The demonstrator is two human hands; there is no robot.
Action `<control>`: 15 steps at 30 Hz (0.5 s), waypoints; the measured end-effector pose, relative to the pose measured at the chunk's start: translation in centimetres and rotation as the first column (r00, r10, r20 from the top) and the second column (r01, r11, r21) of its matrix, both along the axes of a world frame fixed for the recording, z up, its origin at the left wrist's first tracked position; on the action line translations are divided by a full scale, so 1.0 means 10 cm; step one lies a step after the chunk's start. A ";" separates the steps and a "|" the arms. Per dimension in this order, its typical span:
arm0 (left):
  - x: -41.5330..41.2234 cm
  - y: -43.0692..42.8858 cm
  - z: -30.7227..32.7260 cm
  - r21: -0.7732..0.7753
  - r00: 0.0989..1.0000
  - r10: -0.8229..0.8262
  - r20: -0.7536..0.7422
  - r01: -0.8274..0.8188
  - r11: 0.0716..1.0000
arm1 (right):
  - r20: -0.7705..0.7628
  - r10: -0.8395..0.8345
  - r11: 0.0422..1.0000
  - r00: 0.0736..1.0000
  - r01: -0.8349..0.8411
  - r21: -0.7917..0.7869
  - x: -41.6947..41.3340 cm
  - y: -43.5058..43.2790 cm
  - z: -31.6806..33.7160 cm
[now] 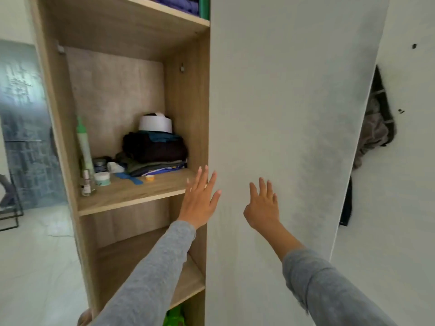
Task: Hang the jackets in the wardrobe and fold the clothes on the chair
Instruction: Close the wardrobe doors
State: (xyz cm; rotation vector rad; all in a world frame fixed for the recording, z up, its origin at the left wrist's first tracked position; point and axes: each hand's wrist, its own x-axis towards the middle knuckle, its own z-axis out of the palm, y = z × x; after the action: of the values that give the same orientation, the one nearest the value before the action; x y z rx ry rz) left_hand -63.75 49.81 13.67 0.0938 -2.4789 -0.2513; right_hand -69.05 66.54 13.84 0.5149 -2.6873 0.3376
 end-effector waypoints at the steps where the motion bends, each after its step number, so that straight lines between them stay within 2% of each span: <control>1: 0.15 -0.15 0.01 0.003 0.999 0.035 -0.012 -0.035 0.999 | 0.035 0.034 0.999 0.999 -0.033 -0.027 0.11 -0.15 0.01; 7: 1.45 -1.18 -0.01 0.050 0.953 0.300 -0.039 -0.298 0.953 | 0.094 0.351 0.927 0.932 -0.332 -0.173 0.99 -1.22 0.05; 12: 2.66 -1.78 -0.07 0.080 0.856 0.516 0.018 -0.516 0.853 | 0.177 0.566 0.821 0.805 -0.530 -0.213 1.89 -2.02 0.08; 15: 3.51 -2.06 -0.11 0.085 0.771 0.636 0.037 -0.636 0.767 | 0.193 0.690 0.721 0.698 -0.640 -0.265 2.56 -2.53 0.03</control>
State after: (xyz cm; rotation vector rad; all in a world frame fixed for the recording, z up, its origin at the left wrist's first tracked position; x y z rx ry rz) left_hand -28.61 29.17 12.56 0.9621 -2.2795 -0.0670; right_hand -43.45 41.28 14.10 1.4979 -2.5756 0.9049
